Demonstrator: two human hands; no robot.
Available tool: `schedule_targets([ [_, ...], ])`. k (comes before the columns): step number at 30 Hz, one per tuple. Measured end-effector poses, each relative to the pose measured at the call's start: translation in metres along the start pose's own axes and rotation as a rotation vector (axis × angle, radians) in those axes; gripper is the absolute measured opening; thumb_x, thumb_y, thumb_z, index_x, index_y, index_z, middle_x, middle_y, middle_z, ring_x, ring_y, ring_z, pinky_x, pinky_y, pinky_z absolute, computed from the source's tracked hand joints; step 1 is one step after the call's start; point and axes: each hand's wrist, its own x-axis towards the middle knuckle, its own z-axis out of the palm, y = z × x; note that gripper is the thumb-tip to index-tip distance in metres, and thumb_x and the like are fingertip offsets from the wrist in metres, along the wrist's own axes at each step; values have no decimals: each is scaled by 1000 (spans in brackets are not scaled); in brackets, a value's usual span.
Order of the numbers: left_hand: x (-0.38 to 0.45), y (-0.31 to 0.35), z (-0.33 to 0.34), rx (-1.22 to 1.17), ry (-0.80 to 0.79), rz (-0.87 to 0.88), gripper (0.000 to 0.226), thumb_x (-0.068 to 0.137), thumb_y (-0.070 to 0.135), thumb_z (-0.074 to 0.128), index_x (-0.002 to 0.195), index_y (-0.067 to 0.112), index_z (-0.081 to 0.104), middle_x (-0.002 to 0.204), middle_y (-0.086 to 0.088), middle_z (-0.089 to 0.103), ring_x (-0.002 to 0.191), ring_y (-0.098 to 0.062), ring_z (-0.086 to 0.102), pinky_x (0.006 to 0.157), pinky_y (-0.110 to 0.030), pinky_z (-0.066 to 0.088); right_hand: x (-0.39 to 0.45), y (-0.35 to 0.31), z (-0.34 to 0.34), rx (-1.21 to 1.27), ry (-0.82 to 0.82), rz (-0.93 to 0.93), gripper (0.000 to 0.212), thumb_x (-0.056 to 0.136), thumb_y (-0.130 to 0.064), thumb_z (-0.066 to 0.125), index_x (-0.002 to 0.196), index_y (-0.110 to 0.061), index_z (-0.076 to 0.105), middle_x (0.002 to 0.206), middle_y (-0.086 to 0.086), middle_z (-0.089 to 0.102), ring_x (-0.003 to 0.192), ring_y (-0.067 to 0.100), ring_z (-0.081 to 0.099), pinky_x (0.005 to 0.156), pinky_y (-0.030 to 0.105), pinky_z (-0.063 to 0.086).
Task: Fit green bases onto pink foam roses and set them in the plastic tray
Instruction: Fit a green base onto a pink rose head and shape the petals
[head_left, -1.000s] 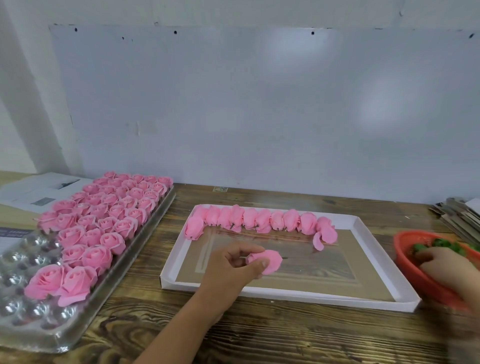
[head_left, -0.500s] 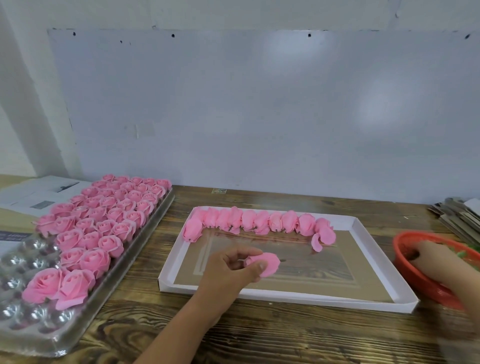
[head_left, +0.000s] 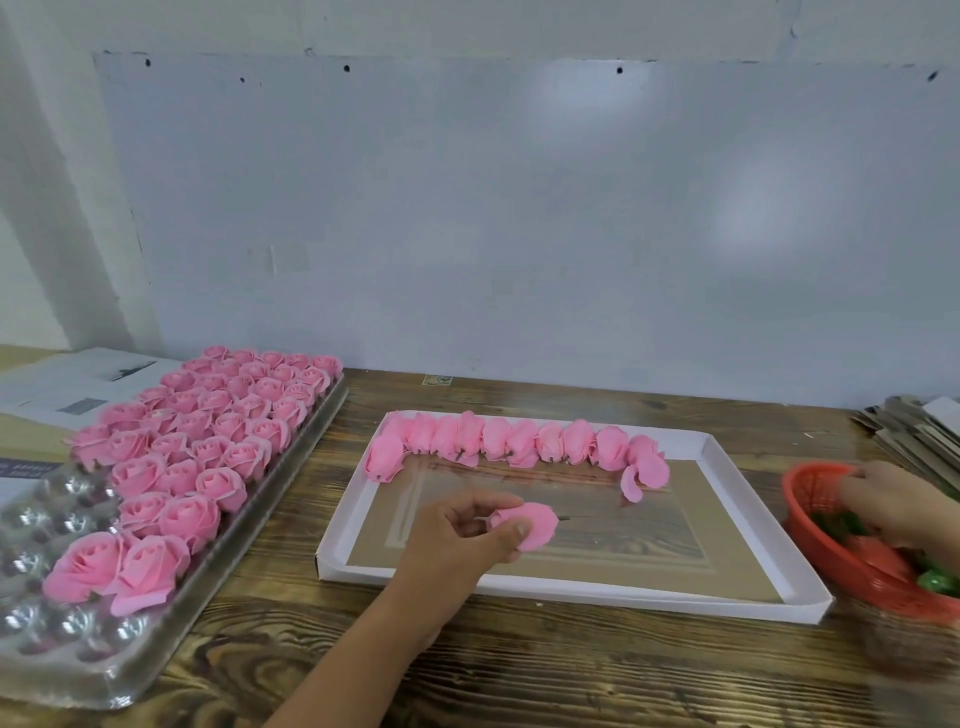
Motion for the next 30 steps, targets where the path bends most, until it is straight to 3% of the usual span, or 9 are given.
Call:
schedule_targets([
  [5, 0, 0, 0, -4, 3, -4, 18, 84, 13, 79, 100, 21, 79, 98, -3, 78, 89, -23, 74, 76, -28, 61, -5, -4, -2, 130, 206, 2, 37, 95, -10, 41, 62, 3, 53, 70, 19, 56, 78, 35, 56, 70, 37, 38],
  [8, 0, 1, 0, -4, 10, -4, 18, 83, 13, 79, 100, 20, 79, 98, -3, 78, 89, -23, 74, 74, -27, 61, -32, -20, 7, 384, 391, -20, 26, 89, -19, 32, 84, -4, 52, 86, 15, 51, 86, 28, 46, 79, 43, 39],
  [10, 0, 2, 1, -10, 12, -1, 18, 84, 12, 79, 96, 25, 80, 97, -1, 78, 89, -19, 75, 72, -24, 60, -55, -39, 16, 618, 468, -73, 28, 88, -10, 35, 99, -7, 60, 89, 11, 57, 81, 25, 49, 77, 44, 45],
  [13, -1, 2, 1, -32, 20, 0, 20, 84, 11, 79, 92, 29, 81, 95, 0, 78, 88, -17, 75, 70, -22, 58, -87, -76, 33, 969, 309, -174, 32, 92, 3, 42, 109, -8, 67, 78, 5, 65, 59, 18, 55, 54, 29, 48],
  [16, -1, 2, 1, -52, 30, 0, 18, 83, 10, 80, 94, 24, 80, 95, -2, 78, 87, -18, 75, 70, -23, 59, -115, -112, 62, 1046, 96, -291, 22, 94, 4, 53, 103, -7, 70, 72, 2, 68, 52, 9, 51, 46, 13, 44],
  [19, -2, 2, 1, -67, 42, 0, 18, 83, 10, 80, 94, 23, 80, 96, -2, 78, 85, -18, 75, 69, -23, 59, -135, -141, 96, 925, -17, -394, 24, 90, 1, 60, 90, -18, 74, 62, -10, 68, 46, -2, 49, 48, 15, 41],
  [23, -2, 4, 1, -85, 41, 20, 18, 80, 13, 82, 92, 27, 81, 96, -2, 78, 86, -17, 75, 68, -21, 58, -156, -165, 124, 784, -66, -483, 42, 86, 8, 56, 81, -31, 72, 71, -13, 69, 62, 2, 57, 67, 25, 45],
  [27, -2, 3, 2, -76, 34, 29, 19, 78, 18, 83, 96, 23, 80, 97, -2, 78, 89, -17, 75, 70, -22, 59, -169, -169, 128, 717, -142, -558, 32, 85, -1, 55, 72, -25, 74, 53, -13, 58, 52, 0, 46, 57, 27, 39],
  [30, -1, 2, 1, -63, 42, 35, 19, 82, 12, 81, 99, 19, 78, 97, -2, 78, 89, -17, 75, 69, -22, 59, -179, -169, 125, 850, -264, -543, 38, 88, -2, 52, 83, -31, 76, 58, -7, 61, 55, 3, 50, 54, 22, 42],
])
